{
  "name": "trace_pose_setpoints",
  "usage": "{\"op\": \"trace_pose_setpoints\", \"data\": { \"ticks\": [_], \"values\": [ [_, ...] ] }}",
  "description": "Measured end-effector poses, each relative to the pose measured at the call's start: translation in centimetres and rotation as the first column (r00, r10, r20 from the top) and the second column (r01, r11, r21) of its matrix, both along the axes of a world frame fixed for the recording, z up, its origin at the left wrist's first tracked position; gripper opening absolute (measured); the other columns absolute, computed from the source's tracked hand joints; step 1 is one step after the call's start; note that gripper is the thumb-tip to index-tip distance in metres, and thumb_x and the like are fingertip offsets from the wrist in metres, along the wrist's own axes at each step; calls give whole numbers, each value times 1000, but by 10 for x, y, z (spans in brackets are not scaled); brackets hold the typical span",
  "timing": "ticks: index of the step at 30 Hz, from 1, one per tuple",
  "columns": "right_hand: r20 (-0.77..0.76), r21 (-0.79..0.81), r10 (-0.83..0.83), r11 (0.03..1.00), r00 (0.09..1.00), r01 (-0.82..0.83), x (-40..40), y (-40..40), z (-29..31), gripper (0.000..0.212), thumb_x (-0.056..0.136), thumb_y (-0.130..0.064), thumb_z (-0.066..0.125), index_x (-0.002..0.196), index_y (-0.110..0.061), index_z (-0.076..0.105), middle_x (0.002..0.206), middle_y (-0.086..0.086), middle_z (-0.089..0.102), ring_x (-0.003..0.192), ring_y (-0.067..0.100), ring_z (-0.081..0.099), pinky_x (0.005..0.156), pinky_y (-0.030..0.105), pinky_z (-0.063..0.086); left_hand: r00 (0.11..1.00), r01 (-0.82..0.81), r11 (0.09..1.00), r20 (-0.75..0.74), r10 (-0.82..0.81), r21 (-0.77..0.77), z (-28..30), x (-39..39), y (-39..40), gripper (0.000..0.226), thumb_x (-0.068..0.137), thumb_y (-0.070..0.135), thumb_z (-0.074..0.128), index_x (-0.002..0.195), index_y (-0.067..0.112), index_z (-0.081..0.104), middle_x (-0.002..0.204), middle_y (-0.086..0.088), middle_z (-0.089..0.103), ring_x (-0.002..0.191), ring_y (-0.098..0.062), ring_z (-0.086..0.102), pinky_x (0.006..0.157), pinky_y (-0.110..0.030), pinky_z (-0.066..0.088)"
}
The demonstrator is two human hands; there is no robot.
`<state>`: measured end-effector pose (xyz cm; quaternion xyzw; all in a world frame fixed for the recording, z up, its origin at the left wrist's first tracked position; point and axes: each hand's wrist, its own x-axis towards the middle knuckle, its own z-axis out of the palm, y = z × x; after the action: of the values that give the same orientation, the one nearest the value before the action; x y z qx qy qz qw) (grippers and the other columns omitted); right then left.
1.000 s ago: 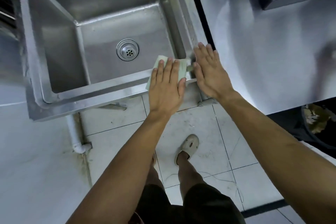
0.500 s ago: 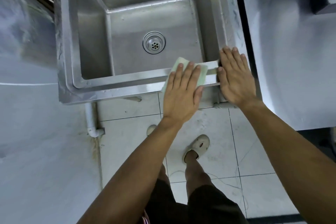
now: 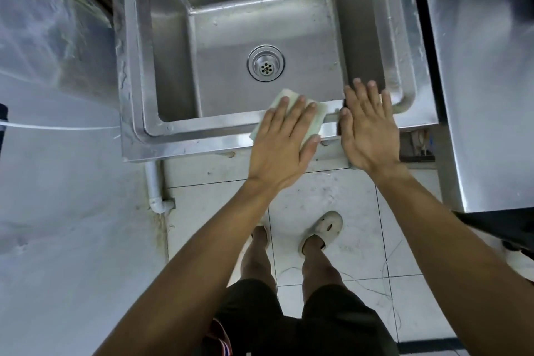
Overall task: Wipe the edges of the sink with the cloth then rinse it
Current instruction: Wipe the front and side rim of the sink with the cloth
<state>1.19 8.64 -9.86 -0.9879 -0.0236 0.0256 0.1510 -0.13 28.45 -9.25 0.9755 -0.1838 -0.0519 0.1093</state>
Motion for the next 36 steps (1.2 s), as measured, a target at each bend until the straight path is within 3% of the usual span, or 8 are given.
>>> {"op": "trace_pose_setpoints", "data": {
  "ticks": [6,9,13,17,21,25,31,36],
  "values": [
    [25,-49,-25,998,999,26,1,4,-1,58,107,-31,22,153,-4,43,163,14,38,155,34,24,129,49,13,986,-164,980,0,165,110,2,-17,153,64,108,51,21,160,15,34,166,-9,35,155,-32,25,126,-50,21],
    [25,-52,-55,997,998,56,0,18,3,57,108,-30,22,155,-3,40,165,16,33,158,35,15,130,49,7,943,-332,942,16,332,45,2,-8,119,61,105,44,36,157,13,39,164,-10,38,154,-38,26,126,-53,20],
    [43,108,23,994,999,-27,-3,83,7,55,108,-30,24,151,-6,48,159,12,44,154,34,29,129,47,15,994,-109,994,-28,108,-24,5,3,52,58,106,42,32,158,16,39,166,-5,36,156,-33,25,126,-49,19],
    [33,35,-36,999,999,35,-1,112,1,44,108,-26,34,144,-11,56,149,8,55,144,34,41,124,49,23,998,-58,998,-9,58,-2,-1,-12,113,59,109,43,23,160,17,35,167,-3,33,156,-28,24,128,-45,17],
    [50,-23,-14,1000,999,15,2,110,-1,43,108,-25,33,138,-8,58,143,12,58,140,38,44,122,51,26,989,-145,988,-6,146,58,0,-17,208,60,108,44,19,160,18,34,167,-3,33,157,-27,21,128,-41,8],
    [8,7,10,1000,1000,-10,2,151,1,45,109,-23,35,145,-4,53,153,16,49,149,39,35,128,50,15,935,-355,935,-7,355,15,1,-18,170,59,106,38,23,159,19,36,167,-3,33,157,-28,21,128,-46,12],
    [-41,169,139,977,989,-130,27,226,4,45,109,-23,35,146,-5,53,154,15,50,150,35,35,129,46,16,999,51,995,-2,-51,82,-5,-18,256,58,109,43,30,163,21,28,170,-2,26,159,-25,18,129,-44,12],
    [-72,19,210,978,975,-209,29,236,-5,52,109,-32,26,150,-10,48,153,11,52,150,36,35,128,50,17,925,373,921,-114,-362,110,3,42,327,56,111,45,25,164,27,23,172,3,16,161,-20,2,130,-39,-1]
  ]
}}
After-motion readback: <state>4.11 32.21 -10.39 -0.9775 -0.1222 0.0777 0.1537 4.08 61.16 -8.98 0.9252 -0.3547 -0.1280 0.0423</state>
